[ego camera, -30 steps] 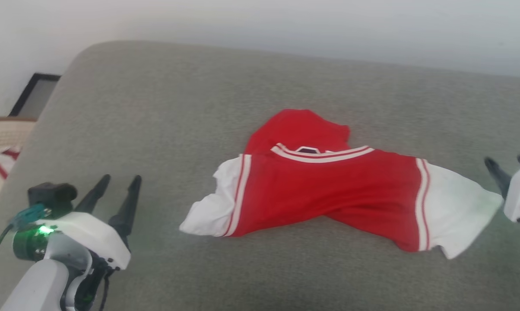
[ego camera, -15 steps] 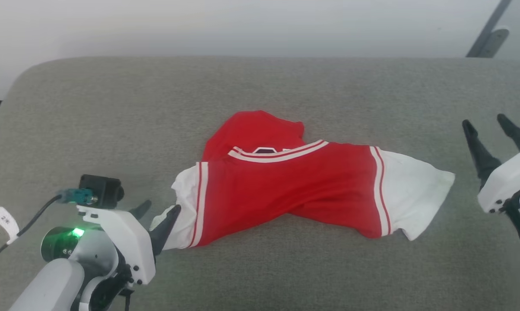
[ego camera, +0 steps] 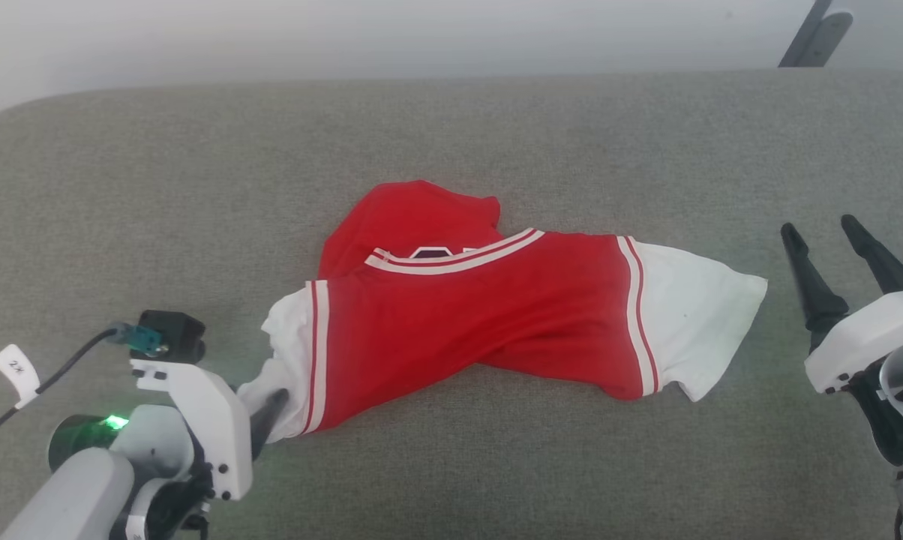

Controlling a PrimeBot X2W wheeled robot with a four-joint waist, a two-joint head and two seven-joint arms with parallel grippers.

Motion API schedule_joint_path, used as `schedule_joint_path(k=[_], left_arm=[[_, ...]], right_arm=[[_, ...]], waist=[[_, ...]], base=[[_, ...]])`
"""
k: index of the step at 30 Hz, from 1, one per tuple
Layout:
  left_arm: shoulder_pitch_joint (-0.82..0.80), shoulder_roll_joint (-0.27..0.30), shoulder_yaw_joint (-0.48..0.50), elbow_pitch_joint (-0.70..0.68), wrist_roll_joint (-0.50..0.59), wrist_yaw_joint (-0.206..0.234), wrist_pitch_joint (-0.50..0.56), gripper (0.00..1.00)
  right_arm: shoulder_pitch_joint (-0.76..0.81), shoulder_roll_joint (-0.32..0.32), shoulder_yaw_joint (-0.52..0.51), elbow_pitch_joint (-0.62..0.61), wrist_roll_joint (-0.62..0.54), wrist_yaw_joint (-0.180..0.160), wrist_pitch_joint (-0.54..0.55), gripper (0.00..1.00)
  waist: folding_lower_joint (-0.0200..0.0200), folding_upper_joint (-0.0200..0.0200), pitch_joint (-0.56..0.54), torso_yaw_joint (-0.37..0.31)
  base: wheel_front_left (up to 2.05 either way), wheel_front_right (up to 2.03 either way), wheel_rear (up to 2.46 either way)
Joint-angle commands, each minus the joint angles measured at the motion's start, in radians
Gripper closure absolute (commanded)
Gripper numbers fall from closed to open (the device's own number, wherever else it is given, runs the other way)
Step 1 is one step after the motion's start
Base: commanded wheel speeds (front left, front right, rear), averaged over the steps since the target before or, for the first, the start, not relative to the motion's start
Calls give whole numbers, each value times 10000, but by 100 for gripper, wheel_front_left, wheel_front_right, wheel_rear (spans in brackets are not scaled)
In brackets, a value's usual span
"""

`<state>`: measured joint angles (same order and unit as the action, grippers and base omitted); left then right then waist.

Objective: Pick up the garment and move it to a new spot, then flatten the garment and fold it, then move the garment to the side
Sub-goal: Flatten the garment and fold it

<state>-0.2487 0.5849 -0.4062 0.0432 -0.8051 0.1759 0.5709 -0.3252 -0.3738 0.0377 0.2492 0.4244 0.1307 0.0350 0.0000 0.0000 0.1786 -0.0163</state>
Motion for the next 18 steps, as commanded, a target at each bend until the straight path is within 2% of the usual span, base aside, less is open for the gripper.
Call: schedule_joint_path(k=[1,2,4,5,7,18], left_arm=[[-143,13,48,154,-24,-60,-32,0],[-186,-17,78,293,-70,-128,-115,0],[-250,-54,105,534,-135,-277,-254,94],[-255,-98,181,652,-195,-288,-350,100],[-319,-116,240,856,-261,-353,-463,100],[-217,70,963,1813,-393,18,-1103,100]], right_arm=[[69,29,-38,-121,-63,1,-68,0],[96,70,-69,-162,-53,1,-64,0],[156,121,-93,-286,-64,1,-30,0],[174,129,-122,-335,-84,1,-15,0],[187,124,-182,-436,-115,1,7,0],[412,205,-492,-853,-266,1,180,0]], waist=[[0,0,52,-43],[0,0,76,-59],[0,0,116,-94],[0,0,131,-100],[0,0,150,-102],[0,0,199,114]], base=[[0,0,0],[0,0,0],[0,0,0],[0,0,0],[0,0,0],[0,0,0]])
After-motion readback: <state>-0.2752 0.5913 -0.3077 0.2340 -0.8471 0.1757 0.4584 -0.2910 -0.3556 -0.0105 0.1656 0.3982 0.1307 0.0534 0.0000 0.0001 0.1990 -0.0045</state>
